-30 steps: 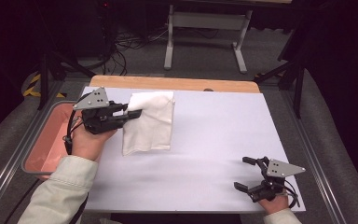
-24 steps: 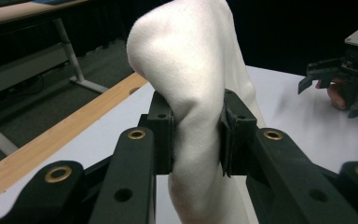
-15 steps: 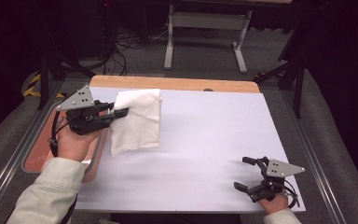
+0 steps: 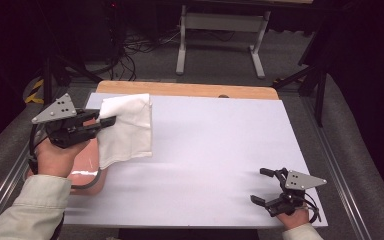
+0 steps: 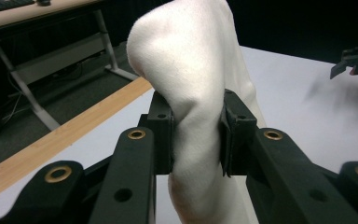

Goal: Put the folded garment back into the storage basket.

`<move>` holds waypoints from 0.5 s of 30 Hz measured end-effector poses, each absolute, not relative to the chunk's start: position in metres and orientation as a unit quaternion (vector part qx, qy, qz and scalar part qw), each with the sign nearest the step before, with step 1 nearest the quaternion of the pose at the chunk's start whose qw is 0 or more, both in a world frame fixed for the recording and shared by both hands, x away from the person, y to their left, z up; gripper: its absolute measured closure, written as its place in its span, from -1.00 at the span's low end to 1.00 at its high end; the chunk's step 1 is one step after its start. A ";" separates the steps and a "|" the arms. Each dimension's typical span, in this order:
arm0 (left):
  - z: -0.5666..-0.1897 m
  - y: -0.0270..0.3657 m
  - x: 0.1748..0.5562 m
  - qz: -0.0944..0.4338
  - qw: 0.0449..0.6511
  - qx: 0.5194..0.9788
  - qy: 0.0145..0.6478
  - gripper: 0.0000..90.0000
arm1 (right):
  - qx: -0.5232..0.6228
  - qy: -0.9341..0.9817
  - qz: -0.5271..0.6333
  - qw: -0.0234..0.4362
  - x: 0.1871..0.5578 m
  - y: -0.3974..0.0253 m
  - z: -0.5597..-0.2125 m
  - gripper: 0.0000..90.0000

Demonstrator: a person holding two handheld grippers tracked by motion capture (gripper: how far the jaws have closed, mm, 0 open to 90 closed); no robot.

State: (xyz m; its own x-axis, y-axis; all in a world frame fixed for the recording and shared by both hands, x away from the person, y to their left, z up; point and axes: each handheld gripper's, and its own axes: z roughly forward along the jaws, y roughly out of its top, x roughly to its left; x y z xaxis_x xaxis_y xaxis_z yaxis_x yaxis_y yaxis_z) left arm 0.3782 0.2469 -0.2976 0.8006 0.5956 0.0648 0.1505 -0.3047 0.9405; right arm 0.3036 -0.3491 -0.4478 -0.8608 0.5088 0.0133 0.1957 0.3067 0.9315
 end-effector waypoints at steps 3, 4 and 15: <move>-0.299 0.254 0.375 0.211 0.538 0.779 0.245 0.56 | 0.222 0.796 0.545 0.143 0.304 -0.349 -0.448 -0.95; -0.299 0.256 0.375 0.211 0.538 0.778 0.247 0.56 | 0.222 0.796 0.545 0.143 0.304 -0.349 -0.448 -0.95; -0.305 0.280 0.364 0.224 0.532 0.771 0.269 0.56 | 0.223 0.797 0.543 0.143 0.304 -0.348 -0.448 -0.95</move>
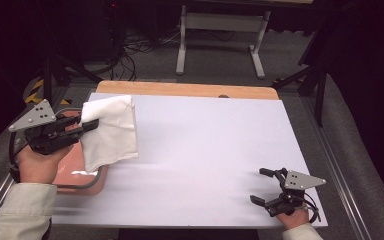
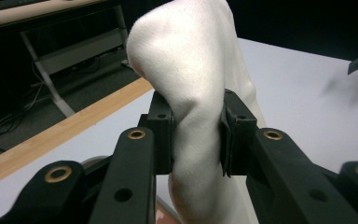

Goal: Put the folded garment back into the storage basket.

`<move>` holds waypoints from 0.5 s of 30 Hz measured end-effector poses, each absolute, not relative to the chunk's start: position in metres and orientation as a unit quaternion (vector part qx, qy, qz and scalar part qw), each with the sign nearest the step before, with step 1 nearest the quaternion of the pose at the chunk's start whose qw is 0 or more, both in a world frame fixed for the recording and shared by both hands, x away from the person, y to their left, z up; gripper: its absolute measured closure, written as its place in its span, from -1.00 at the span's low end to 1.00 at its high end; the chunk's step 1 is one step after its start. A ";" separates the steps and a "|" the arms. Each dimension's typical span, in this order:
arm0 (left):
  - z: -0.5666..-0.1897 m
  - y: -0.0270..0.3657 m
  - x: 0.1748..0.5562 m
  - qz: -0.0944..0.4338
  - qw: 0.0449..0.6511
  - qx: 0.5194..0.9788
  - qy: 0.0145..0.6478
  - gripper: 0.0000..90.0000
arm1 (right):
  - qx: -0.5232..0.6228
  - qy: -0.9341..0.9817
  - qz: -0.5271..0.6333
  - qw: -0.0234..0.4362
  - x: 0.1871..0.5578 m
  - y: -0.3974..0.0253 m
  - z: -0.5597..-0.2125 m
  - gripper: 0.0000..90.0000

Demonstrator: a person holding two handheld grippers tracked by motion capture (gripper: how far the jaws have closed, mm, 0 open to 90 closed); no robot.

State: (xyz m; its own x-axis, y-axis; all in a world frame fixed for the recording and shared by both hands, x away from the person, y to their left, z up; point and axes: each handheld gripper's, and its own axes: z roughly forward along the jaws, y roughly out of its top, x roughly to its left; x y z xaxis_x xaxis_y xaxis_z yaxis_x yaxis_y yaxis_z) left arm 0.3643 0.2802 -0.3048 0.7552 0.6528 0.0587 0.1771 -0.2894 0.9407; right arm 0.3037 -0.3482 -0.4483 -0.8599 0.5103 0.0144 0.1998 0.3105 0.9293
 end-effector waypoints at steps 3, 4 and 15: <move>-0.306 0.286 0.361 0.227 0.526 0.772 0.275 0.56 | 0.223 0.797 0.543 0.142 0.304 -0.348 -0.448 -0.95; -0.306 0.288 0.360 0.228 0.525 0.772 0.277 0.56 | 0.223 0.797 0.543 0.142 0.304 -0.348 -0.448 -0.95; -0.309 0.310 0.350 0.237 0.520 0.766 0.294 0.56 | 0.225 0.798 0.541 0.142 0.304 -0.348 -0.449 -0.95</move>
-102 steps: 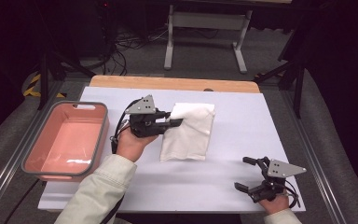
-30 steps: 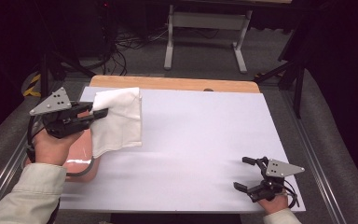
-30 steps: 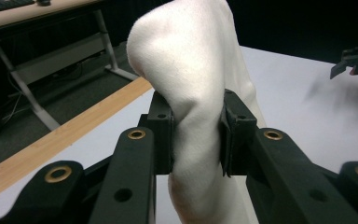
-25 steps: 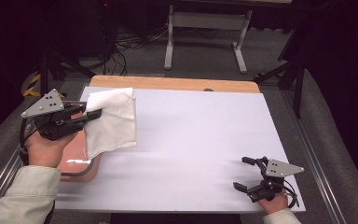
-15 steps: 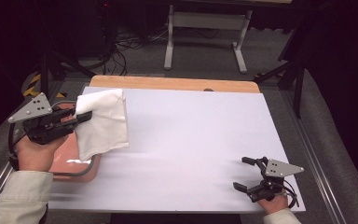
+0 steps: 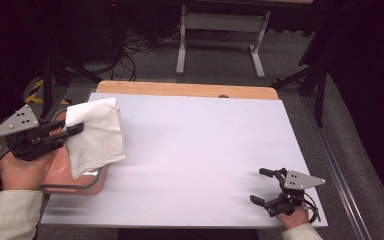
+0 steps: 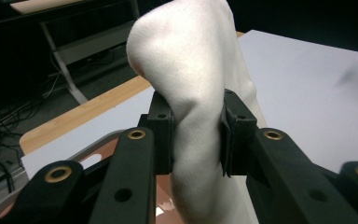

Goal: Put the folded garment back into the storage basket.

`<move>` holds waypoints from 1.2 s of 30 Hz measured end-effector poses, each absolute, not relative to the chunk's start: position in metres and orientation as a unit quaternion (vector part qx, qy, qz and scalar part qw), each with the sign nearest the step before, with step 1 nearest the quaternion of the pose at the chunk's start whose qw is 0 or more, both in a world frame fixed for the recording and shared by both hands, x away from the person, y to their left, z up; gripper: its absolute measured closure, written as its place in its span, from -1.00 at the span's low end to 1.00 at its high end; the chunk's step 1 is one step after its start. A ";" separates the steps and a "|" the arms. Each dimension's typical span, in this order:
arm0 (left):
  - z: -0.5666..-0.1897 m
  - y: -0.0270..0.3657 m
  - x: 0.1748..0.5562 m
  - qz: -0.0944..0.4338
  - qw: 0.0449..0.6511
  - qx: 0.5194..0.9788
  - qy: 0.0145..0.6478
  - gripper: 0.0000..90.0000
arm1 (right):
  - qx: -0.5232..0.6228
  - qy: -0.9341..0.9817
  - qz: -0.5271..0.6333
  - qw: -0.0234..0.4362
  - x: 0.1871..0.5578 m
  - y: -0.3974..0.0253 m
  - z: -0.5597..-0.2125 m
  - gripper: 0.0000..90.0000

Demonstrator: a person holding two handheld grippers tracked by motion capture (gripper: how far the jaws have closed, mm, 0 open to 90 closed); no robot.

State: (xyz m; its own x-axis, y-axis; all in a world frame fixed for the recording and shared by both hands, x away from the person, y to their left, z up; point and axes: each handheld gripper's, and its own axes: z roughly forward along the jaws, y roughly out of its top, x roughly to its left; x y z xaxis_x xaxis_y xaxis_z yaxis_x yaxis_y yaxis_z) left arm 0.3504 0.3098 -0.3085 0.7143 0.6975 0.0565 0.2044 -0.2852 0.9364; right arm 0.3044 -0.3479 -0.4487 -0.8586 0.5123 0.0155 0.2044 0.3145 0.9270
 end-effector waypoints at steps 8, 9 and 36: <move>-0.305 0.325 0.342 0.248 0.506 0.770 0.300 0.56 | 0.225 0.798 0.541 0.143 0.304 -0.348 -0.449 -0.95; -0.305 0.326 0.341 0.249 0.506 0.769 0.302 0.56 | 0.225 0.798 0.540 0.143 0.304 -0.348 -0.449 -0.95; -0.303 0.349 0.337 0.252 0.446 0.804 0.302 0.56 | 0.226 0.799 0.539 0.140 0.305 -0.347 -0.449 -0.95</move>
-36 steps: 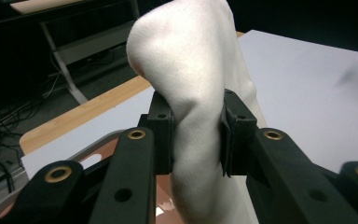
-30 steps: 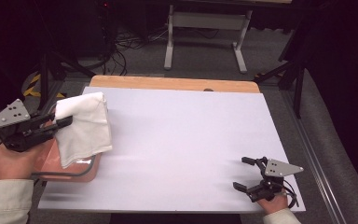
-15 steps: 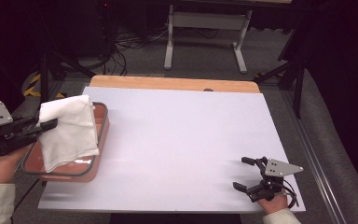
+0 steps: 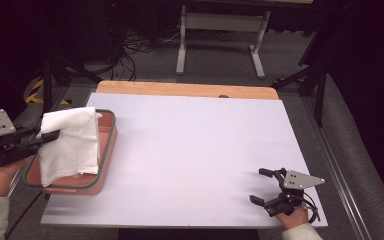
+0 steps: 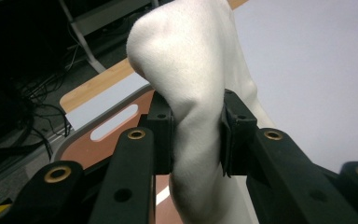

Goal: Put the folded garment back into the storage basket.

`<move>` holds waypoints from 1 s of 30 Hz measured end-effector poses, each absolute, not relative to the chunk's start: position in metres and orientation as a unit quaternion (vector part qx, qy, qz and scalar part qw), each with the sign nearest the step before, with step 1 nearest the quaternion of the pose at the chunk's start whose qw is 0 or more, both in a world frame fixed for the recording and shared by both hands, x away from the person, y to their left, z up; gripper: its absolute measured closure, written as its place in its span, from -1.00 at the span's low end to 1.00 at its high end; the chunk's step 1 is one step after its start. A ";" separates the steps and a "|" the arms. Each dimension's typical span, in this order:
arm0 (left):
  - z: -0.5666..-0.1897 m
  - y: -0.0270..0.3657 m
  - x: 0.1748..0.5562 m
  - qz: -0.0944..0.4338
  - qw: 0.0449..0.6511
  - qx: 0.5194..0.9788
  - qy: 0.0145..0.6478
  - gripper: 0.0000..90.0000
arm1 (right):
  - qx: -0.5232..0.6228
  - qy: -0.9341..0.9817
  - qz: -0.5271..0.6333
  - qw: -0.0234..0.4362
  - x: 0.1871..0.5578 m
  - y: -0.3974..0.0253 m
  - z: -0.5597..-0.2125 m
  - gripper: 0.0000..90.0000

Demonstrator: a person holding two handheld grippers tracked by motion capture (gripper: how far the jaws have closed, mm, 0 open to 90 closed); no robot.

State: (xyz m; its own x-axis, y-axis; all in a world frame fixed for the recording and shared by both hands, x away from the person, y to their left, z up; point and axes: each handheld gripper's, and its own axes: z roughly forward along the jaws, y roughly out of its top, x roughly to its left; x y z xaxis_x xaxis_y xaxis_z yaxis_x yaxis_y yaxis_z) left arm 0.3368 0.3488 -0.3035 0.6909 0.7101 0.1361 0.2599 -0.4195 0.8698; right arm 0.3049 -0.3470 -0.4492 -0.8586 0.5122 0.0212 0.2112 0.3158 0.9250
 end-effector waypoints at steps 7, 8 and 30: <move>-0.310 0.345 0.340 0.247 0.438 0.811 0.299 0.56 | 0.226 0.800 0.539 0.138 0.305 -0.347 -0.449 -0.95; -0.311 0.345 0.341 0.246 0.438 0.811 0.300 0.56 | 0.226 0.800 0.539 0.138 0.305 -0.347 -0.449 -0.95; -0.333 0.340 0.361 0.219 0.424 0.820 0.315 0.54 | 0.224 0.801 0.537 0.140 0.305 -0.346 -0.449 -0.95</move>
State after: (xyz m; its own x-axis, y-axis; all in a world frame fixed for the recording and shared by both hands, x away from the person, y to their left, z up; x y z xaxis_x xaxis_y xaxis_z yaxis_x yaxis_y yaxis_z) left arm 0.3607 0.3397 -0.3331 0.7060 0.7022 0.0920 0.3306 -0.4417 0.8340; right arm 0.3047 -0.3461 -0.4495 -0.8605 0.5092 0.0159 0.2082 0.3230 0.9232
